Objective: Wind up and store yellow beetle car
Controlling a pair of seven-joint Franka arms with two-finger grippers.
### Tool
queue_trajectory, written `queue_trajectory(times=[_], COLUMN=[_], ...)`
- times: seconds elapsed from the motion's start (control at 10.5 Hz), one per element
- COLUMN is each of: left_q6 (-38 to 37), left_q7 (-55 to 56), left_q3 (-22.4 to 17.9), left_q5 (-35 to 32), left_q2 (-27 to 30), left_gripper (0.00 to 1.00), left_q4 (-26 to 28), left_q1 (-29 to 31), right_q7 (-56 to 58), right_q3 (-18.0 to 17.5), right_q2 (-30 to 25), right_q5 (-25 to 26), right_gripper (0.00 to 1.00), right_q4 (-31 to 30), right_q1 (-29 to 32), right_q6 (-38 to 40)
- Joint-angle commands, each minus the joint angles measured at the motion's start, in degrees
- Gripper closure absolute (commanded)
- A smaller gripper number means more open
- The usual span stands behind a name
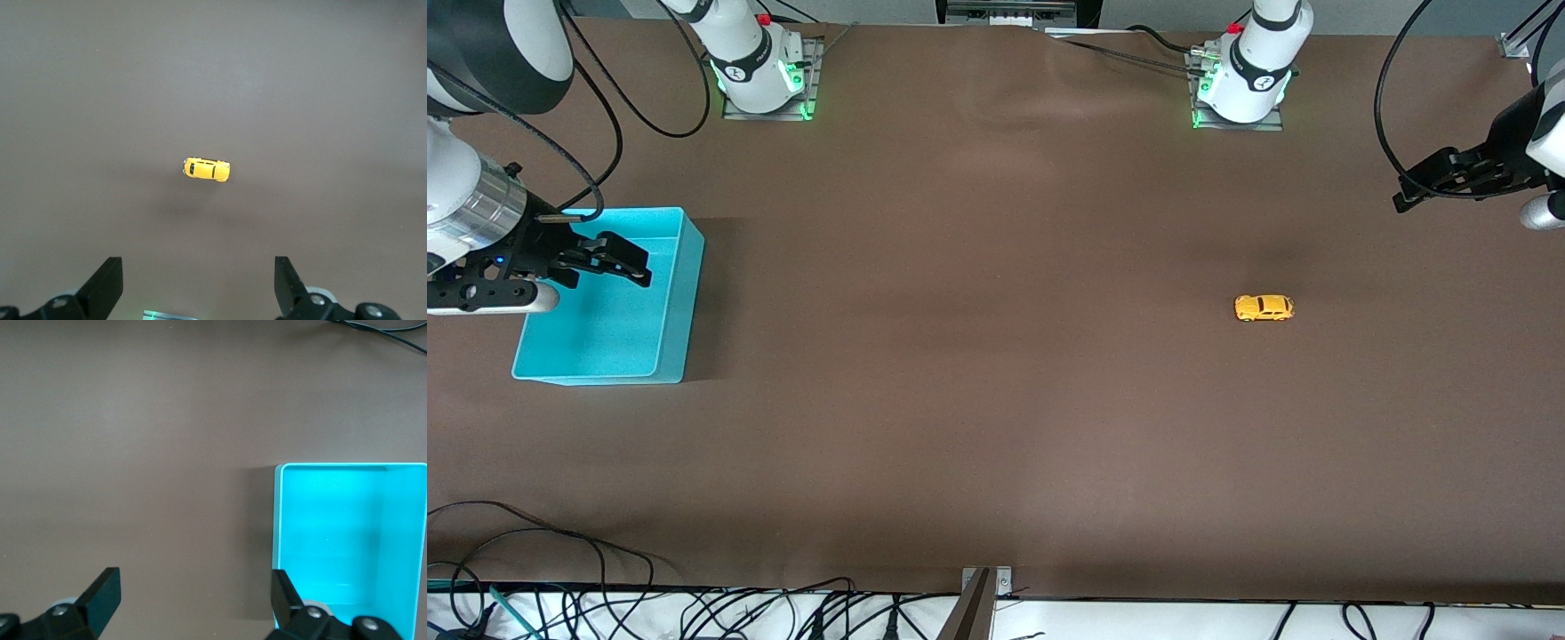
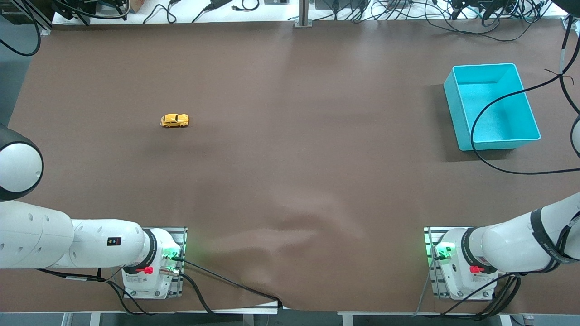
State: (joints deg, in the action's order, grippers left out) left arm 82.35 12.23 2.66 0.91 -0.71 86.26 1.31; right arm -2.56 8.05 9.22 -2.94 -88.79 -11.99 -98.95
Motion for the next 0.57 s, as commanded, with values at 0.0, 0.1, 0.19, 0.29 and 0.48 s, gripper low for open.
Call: queue_trajectory(times=[0.0,0.1,0.19,0.29,0.48], left_q6=[-0.88,-0.88,-0.88,-0.88,-0.96], left_q7=[0.78,0.78,0.78,0.78,-2.45], left_q3=[0.33,0.33,0.33,0.33,0.42], left_q5=[0.41,0.41,0.41,0.41,-0.20], left_q2=[-0.79,-0.79,-0.79,-0.79,-0.79], left_gripper=[0.00,0.00,0.00,0.00,0.00], left_q4=[-1.71,-1.71,-1.71,-1.71,-1.71], left_q1=[0.28,0.36,0.19,0.27,0.10], right_q7=[-0.08,0.10,0.19,0.10,0.19], right_q3=[-0.14,-0.14,-0.14,-0.14,-0.14], right_q2=[-0.17,-0.17,-0.17,-0.17,-0.17], right_q5=[-1.02,-1.02,-1.02,-1.11,-1.11], right_gripper=[0.00,0.00,0.00,0.00,0.00], right_q4=[0.20,0.20,0.11,-0.24,-0.15], right_q1=[0.30,0.30,0.39,0.47,0.48], right_q6=[0.33,0.33,0.33,0.68,2.09])
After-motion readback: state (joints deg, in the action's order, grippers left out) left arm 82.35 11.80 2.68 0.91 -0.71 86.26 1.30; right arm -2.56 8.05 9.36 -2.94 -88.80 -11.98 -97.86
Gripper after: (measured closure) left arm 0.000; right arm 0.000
